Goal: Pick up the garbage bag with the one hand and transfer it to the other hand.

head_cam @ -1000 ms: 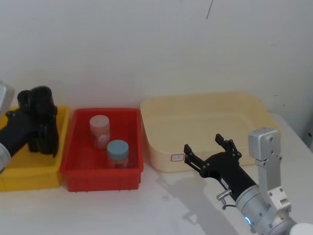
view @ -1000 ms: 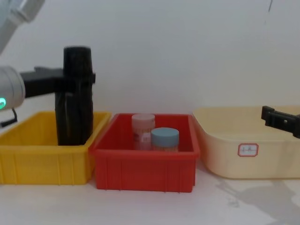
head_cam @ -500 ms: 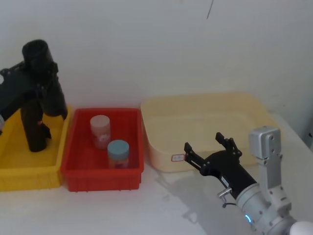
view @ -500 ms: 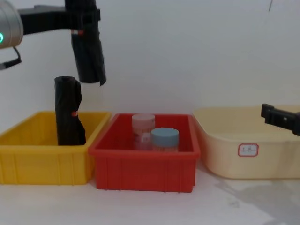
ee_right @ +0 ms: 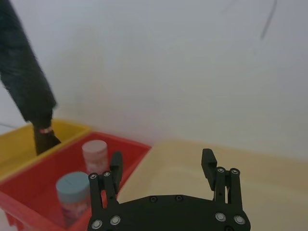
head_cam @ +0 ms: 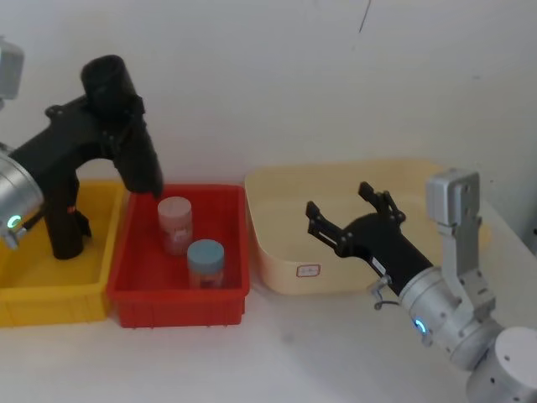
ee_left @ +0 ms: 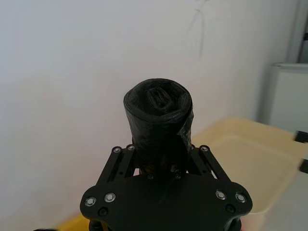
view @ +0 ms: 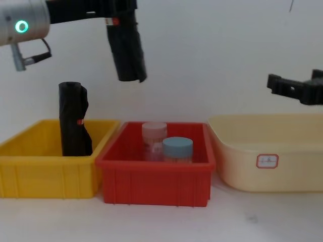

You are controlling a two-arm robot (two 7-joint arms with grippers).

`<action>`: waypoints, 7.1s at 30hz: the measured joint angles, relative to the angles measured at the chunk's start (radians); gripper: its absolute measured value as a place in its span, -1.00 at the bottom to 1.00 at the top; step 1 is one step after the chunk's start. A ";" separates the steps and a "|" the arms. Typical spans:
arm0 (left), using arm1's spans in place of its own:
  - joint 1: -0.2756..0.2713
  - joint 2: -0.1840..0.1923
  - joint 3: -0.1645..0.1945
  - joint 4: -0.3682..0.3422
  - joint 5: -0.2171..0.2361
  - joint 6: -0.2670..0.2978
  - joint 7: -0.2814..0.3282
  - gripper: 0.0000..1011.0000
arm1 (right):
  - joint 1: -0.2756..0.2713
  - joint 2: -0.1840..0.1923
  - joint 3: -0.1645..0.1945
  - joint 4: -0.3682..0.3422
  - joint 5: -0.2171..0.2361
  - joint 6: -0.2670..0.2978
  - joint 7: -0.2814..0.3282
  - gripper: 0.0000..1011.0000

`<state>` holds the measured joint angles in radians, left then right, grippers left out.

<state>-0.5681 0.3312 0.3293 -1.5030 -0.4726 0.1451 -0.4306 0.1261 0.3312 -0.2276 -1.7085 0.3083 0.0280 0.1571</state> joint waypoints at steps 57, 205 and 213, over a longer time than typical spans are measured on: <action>-0.286 -0.110 0.262 0.307 -0.067 0.052 -0.349 -0.26 | 0.223 0.025 -0.099 0.148 0.171 0.137 0.260 0.98; -0.001 0.077 0.088 0.057 -0.109 0.116 0.112 0.98 | 0.393 0.025 -0.075 0.262 0.150 0.081 0.169 0.98; 0.000 0.077 0.087 0.057 -0.109 0.116 0.113 0.98 | 0.362 0.061 -0.106 0.208 0.174 0.124 0.244 0.98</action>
<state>-0.5681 0.4086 0.4163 -1.4464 -0.5814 0.2610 -0.3180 0.4881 0.3924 -0.3338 -1.5001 0.4823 0.1523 0.4013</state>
